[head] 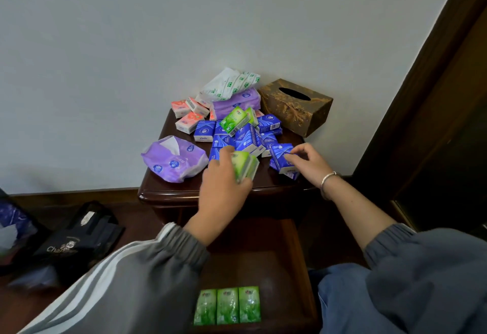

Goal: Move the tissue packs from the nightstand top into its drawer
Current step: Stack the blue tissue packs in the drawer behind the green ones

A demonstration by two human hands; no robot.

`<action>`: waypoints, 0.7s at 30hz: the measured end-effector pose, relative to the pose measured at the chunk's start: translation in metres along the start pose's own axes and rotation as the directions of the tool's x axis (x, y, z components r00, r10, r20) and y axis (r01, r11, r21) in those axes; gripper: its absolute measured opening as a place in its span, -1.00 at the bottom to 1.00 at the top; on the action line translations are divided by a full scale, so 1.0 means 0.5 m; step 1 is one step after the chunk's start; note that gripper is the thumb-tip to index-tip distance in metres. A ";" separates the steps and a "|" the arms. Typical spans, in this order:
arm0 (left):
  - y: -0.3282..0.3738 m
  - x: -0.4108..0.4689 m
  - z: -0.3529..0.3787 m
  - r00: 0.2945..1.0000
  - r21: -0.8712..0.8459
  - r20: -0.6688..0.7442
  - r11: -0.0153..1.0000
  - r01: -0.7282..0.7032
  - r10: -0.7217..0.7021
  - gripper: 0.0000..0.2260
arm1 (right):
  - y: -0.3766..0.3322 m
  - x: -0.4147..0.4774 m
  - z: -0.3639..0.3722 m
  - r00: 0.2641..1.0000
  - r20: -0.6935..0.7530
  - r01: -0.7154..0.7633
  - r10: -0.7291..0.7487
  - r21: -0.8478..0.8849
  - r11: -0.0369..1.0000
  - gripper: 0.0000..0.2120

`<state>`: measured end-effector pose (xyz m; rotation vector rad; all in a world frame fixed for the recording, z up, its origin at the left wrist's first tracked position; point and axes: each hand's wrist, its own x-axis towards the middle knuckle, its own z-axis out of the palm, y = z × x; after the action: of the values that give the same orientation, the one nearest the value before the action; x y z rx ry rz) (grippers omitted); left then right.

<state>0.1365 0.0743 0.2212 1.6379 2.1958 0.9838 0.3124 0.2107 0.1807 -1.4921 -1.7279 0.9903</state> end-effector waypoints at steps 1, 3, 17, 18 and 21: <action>-0.020 -0.012 -0.018 1.000 -0.060 -0.007 0.998 0.008 -0.009 -0.44 | -0.014 0.004 0.000 1.000 -0.024 -0.009 0.006 -0.122 0.992 -0.66; -0.062 -0.042 -0.043 1.000 -0.136 -0.017 0.991 0.018 -0.020 -0.45 | -0.041 0.014 0.003 0.999 -0.036 -0.024 0.012 -0.377 0.926 -0.47; -0.188 -0.095 -0.070 0.997 -0.267 0.023 0.960 0.078 -0.075 -0.45 | -0.091 0.025 -0.086 0.979 0.159 -0.083 0.126 -0.253 0.964 -0.22; -0.187 -0.095 -0.069 0.997 -0.272 0.027 0.960 0.071 -0.066 -0.45 | -0.096 0.024 -0.083 0.974 0.185 -0.071 0.129 -0.289 0.955 -0.23; -0.188 -0.098 -0.069 0.998 -0.281 0.035 0.958 0.055 -0.047 -0.45 | -0.111 0.027 -0.072 0.967 0.231 -0.014 0.109 -0.378 0.926 -0.34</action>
<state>0.0632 0.0024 0.1774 1.4494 1.9615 1.1882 0.3129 0.2248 0.2468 -1.7260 -2.1559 0.9486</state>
